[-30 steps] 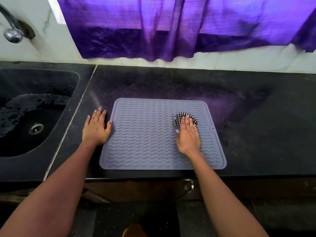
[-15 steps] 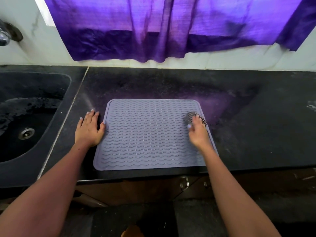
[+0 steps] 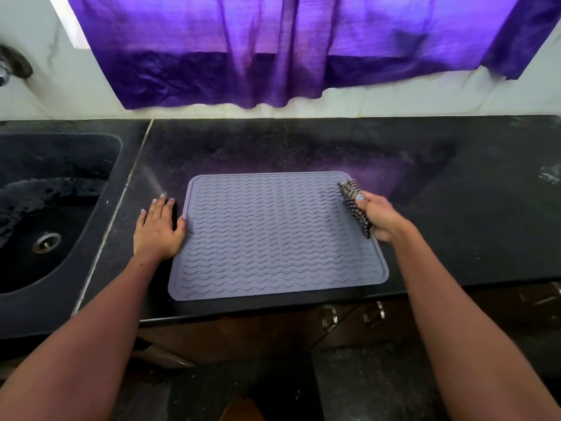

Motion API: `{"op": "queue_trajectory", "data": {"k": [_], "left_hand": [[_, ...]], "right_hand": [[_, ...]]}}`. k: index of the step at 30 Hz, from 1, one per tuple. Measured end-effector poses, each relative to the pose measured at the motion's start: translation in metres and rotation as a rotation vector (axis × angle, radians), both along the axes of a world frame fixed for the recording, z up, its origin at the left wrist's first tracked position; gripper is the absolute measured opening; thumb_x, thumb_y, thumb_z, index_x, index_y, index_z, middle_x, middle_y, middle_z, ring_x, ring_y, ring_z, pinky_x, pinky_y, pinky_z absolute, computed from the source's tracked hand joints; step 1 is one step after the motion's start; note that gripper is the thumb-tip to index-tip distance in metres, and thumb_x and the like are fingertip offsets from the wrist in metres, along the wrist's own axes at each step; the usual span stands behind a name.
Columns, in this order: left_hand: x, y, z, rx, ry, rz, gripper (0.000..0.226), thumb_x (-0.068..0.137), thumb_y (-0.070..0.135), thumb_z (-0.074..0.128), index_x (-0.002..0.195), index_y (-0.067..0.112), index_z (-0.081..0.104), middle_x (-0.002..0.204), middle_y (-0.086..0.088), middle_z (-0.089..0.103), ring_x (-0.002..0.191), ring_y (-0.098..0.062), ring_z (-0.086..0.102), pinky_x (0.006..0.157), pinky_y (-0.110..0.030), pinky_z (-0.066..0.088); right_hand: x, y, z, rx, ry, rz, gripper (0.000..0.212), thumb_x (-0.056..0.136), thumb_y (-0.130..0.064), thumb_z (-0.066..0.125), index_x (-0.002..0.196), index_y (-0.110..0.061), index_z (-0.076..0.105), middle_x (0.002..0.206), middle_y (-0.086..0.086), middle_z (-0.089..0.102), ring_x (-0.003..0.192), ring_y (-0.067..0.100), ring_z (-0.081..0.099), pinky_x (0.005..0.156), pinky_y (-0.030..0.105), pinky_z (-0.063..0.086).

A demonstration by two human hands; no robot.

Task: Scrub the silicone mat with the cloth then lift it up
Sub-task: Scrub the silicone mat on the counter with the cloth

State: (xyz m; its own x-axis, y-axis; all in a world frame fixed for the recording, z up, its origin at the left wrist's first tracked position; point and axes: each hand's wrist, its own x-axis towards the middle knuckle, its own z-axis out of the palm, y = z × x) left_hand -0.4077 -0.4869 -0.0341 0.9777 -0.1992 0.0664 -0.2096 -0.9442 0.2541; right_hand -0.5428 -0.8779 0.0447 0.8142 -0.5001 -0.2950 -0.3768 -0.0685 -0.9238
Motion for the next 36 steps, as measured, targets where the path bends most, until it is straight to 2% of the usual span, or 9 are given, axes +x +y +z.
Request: {"op": "queue_trajectory", "data": {"k": [1,3,10,16,19,21,24,30,36], "left_hand": [[0.000,0.000,0.000,-0.001,-0.001,0.001,0.077,0.083,0.052,0.015,0.148,0.011,0.025,0.158,-0.007,0.015,0.147,-0.020,0.009,0.118,-0.038,0.002],[0.001,0.001,-0.001,-0.001,0.002,0.002,0.077,0.083,0.052,0.015,0.148,0.011,0.025,0.158,-0.007,0.015,0.146,-0.019,0.009,0.119,-0.038,0.002],[-0.001,-0.001,0.000,-0.006,0.011,-0.006,0.078,0.083,0.052,0.014,0.148,0.010,0.024,0.158,-0.009,0.014,0.147,-0.020,0.008,0.118,-0.038,0.001],[-0.003,0.000,0.002,0.004,0.024,-0.007,0.079,0.083,0.052,0.012,0.148,0.008,0.022,0.158,-0.010,0.013,0.147,-0.021,0.007,0.118,-0.039,0.001],[-0.004,-0.001,0.003,0.011,0.034,-0.016,0.080,0.083,0.052,0.010,0.149,0.008,0.020,0.158,-0.010,0.012,0.147,-0.021,0.006,0.118,-0.040,0.000],[-0.004,-0.001,0.004,0.008,0.044,-0.019,0.080,0.083,0.052,0.009,0.149,0.008,0.020,0.158,-0.010,0.012,0.147,-0.021,0.006,0.118,-0.040,0.000],[-0.004,-0.001,0.005,0.015,0.052,-0.021,0.080,0.083,0.052,0.008,0.149,0.008,0.019,0.158,-0.010,0.010,0.147,-0.022,0.005,0.118,-0.040,0.000],[-0.004,0.000,0.004,0.006,0.041,-0.027,0.079,0.085,0.052,0.009,0.149,0.007,0.019,0.158,-0.012,0.011,0.147,-0.023,0.006,0.118,-0.040,0.001],[-0.003,-0.001,0.003,0.003,0.033,-0.017,0.079,0.084,0.052,0.009,0.149,0.007,0.020,0.158,-0.011,0.011,0.147,-0.022,0.006,0.118,-0.040,0.000]], "right_hand": [[-0.005,-0.004,0.005,0.012,-0.013,-0.090,0.034,0.099,-0.010,0.037,0.129,-0.007,0.052,0.108,0.010,0.064,0.091,0.021,0.060,0.081,0.033,0.049],[-0.016,0.002,0.005,-0.279,0.050,-0.154,0.039,0.098,-0.013,0.040,0.136,-0.013,0.046,0.132,0.012,0.055,0.114,0.028,0.055,0.099,0.037,0.041],[-0.047,0.057,-0.057,-1.040,0.222,0.151,0.059,0.097,-0.017,0.036,0.149,-0.010,0.010,0.158,0.006,0.006,0.146,0.017,0.004,0.118,0.032,0.000],[-0.037,0.034,-0.041,-0.765,0.255,0.369,0.061,0.098,-0.014,0.038,0.149,-0.009,0.005,0.158,0.006,-0.006,0.146,0.017,-0.005,0.117,0.031,0.000],[-0.037,0.025,-0.018,-0.220,0.107,0.148,0.048,0.098,-0.013,0.041,0.145,-0.011,0.029,0.152,0.004,0.027,0.140,0.019,0.026,0.115,0.031,0.020],[-0.038,0.022,-0.006,-0.055,0.018,-0.073,0.040,0.098,-0.017,0.042,0.139,-0.018,0.043,0.139,0.001,0.047,0.126,0.019,0.045,0.109,0.034,0.035],[-0.047,0.034,-0.003,-0.388,0.068,-0.239,0.048,0.098,-0.013,0.039,0.145,-0.017,0.031,0.147,0.006,0.039,0.133,0.025,0.038,0.112,0.038,0.031],[-0.073,0.067,-0.051,-1.014,0.248,0.084,0.059,0.095,-0.012,0.040,0.148,-0.005,0.015,0.157,0.011,0.011,0.146,0.022,0.009,0.120,0.036,0.009],[-0.072,0.048,-0.052,-0.934,0.227,0.225,0.057,0.097,-0.020,0.040,0.149,-0.014,0.015,0.158,0.001,0.009,0.145,0.014,0.008,0.117,0.032,0.010]]}}
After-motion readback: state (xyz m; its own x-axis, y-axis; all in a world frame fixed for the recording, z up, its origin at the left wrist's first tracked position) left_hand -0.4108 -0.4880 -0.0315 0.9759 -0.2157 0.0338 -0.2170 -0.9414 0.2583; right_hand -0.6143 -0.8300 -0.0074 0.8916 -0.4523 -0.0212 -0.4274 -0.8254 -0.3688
